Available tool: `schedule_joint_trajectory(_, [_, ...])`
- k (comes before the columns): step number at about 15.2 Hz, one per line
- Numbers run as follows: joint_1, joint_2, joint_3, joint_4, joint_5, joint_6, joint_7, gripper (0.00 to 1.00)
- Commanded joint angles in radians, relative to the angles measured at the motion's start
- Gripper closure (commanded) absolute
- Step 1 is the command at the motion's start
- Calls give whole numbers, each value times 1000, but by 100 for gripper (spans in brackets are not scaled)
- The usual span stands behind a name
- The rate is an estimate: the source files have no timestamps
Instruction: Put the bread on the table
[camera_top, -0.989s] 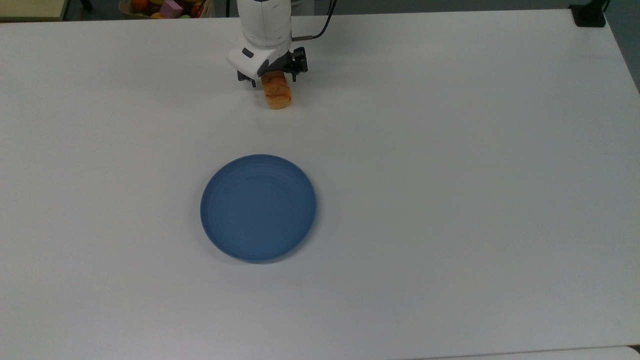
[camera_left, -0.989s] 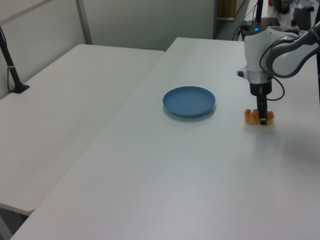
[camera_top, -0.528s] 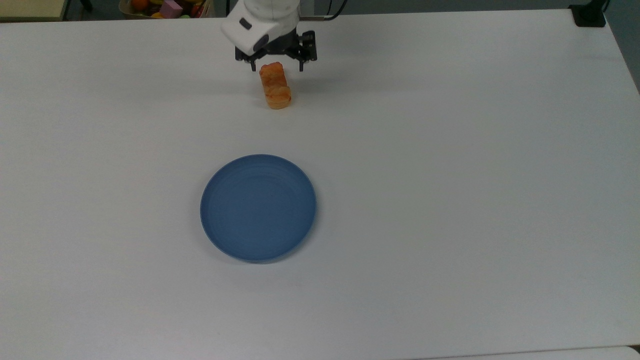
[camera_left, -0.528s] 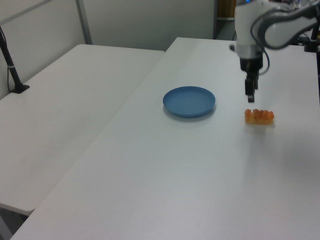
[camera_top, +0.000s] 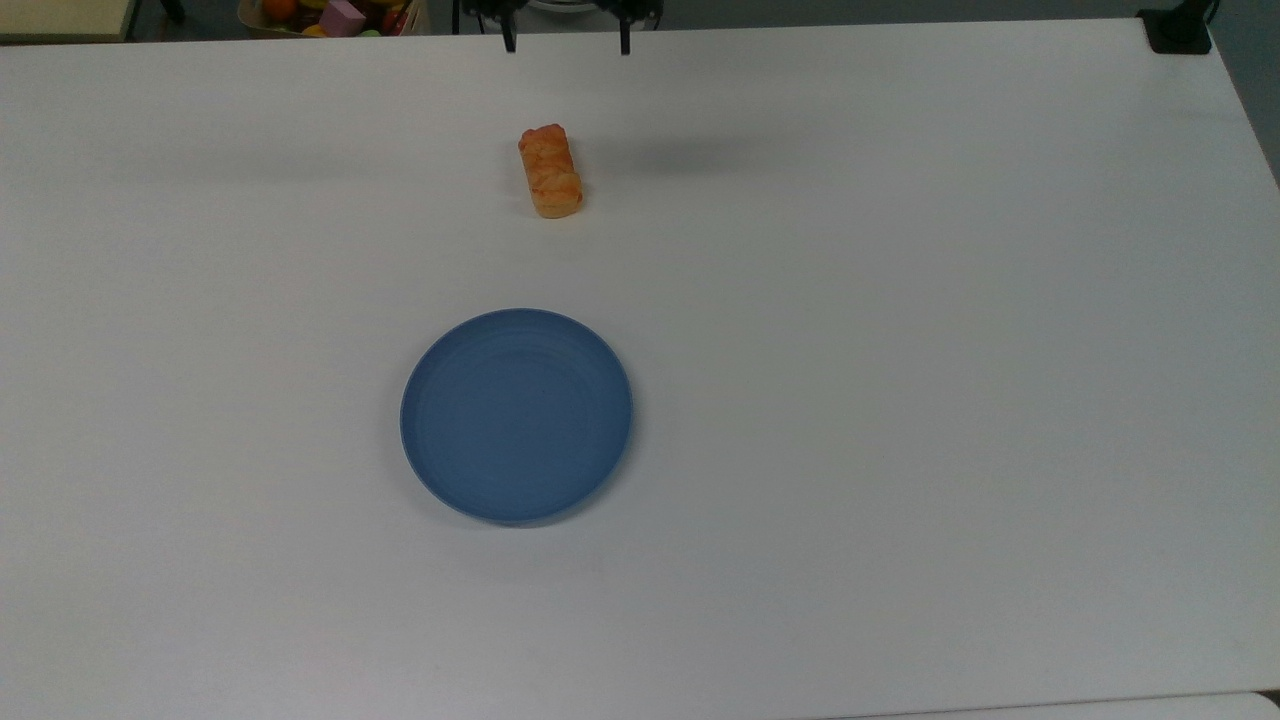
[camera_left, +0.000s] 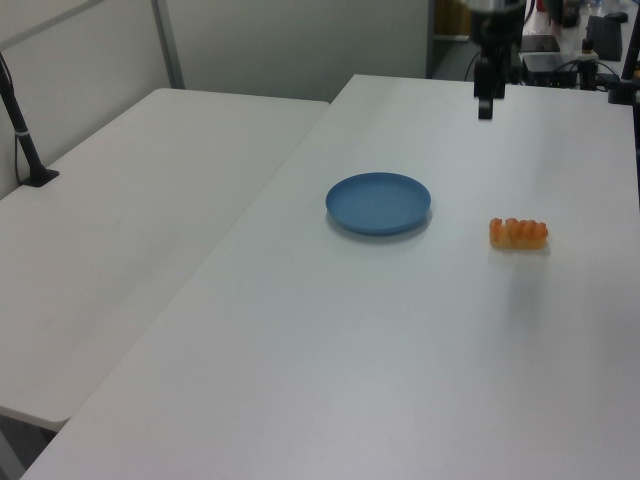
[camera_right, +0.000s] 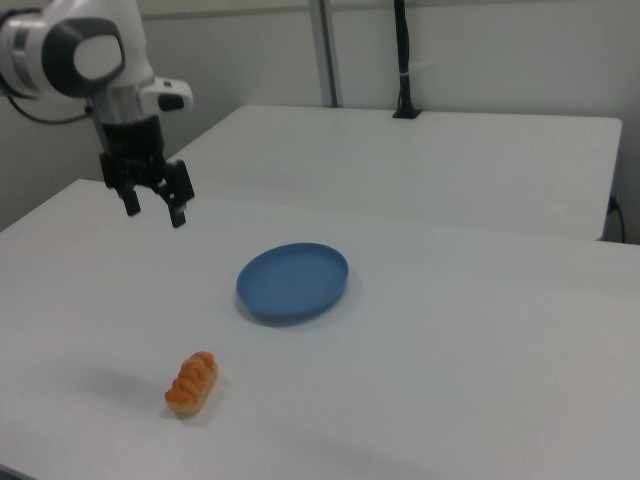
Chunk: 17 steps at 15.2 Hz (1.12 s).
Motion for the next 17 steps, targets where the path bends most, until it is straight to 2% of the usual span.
schedule_joint_trajectory(1, [3, -2, -2, 97, 26, -77, 31, 0])
schedule_joint_trajectory(4, [5, -2, -9, 93, 30, -46, -21, 0])
schedule_joint_trajectory(9, [21, -5, -28, 62, 30, 92, -114, 0])
schedule_joint_trajectory(11, [57, -5, -81, 54, 42, 113, -165, 0])
schedule_joint_trajectory(13, [61, -5, -84, 53, 75, 109, -180, 0])
schedule_joint_trajectory(17, [60, -5, -84, 54, 79, 109, -177, 0])
